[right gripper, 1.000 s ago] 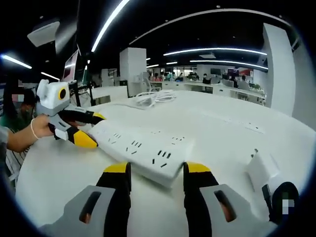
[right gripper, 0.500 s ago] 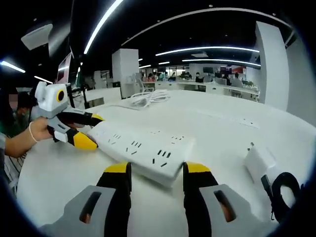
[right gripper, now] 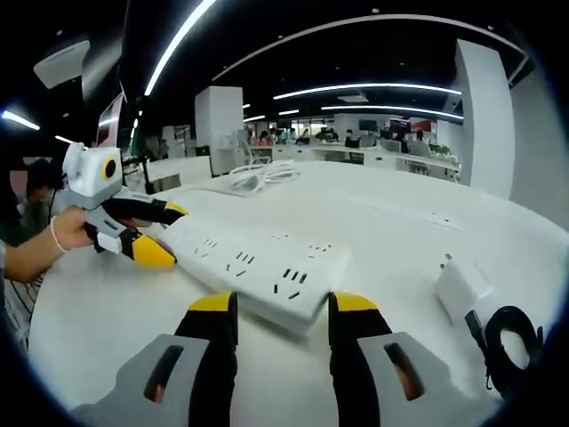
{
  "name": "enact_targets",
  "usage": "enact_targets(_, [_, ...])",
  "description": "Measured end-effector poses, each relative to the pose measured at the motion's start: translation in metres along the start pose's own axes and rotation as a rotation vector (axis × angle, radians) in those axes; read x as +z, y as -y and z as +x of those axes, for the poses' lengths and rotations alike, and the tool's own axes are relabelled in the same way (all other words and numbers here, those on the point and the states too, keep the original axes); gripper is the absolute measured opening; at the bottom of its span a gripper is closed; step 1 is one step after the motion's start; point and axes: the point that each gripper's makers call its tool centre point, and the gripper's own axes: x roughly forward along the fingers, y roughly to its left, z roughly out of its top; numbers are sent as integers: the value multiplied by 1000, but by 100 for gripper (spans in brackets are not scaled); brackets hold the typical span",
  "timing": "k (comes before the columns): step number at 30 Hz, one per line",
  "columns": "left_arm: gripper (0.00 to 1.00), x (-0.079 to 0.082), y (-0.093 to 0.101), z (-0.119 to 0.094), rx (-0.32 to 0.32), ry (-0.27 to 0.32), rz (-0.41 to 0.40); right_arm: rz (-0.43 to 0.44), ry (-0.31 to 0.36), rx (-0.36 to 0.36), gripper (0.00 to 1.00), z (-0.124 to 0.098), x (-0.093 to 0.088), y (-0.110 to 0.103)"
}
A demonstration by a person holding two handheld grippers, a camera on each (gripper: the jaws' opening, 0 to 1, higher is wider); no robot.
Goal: Straighten the power strip on the desk, plug the charger into it
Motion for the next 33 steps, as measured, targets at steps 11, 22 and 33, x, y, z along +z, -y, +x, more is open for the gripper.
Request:
enact_targets(11, [52, 3, -1, 6, -29, 9, 11, -2, -4, -21, 37, -4, -2, 2])
enact_targets(22, [52, 5, 1, 11, -49, 3, 18, 8, -5, -40, 36, -9, -4, 6])
enact_targets(33, [52, 8, 4, 18, -69, -1, 23, 18, -5, -58, 35, -14, -6, 11])
